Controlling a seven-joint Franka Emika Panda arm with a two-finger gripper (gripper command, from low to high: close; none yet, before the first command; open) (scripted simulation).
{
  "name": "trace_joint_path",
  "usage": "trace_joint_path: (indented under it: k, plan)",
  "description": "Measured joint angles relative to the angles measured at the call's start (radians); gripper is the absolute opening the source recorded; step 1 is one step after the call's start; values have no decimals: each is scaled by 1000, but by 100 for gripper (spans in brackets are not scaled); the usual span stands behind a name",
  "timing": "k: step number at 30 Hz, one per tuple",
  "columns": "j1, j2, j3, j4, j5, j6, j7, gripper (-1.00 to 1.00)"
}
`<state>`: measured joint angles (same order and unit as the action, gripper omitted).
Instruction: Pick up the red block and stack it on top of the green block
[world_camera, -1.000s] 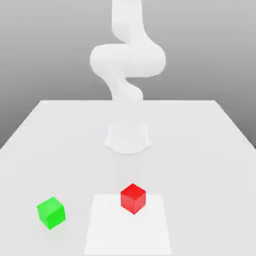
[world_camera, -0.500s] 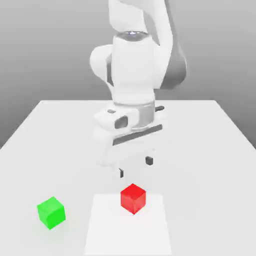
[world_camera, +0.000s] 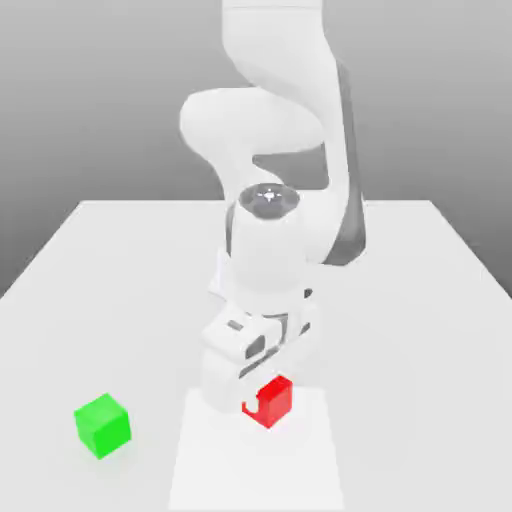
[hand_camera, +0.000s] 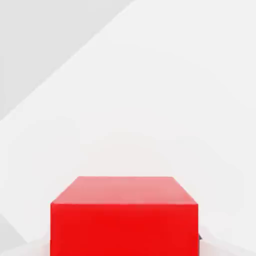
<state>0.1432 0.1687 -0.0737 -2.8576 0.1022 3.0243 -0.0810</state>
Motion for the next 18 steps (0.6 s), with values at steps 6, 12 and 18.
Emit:
trace_joint_path:
  k: [6, 12, 18]
  plan:
    - [-3, -204, -30, -30, -112, -173, 81, -100]
    - [-145, -217, -91, 56, -128, -272, 317, -100]
    - [-289, -181, -165, 171, -111, -351, 584, -100]
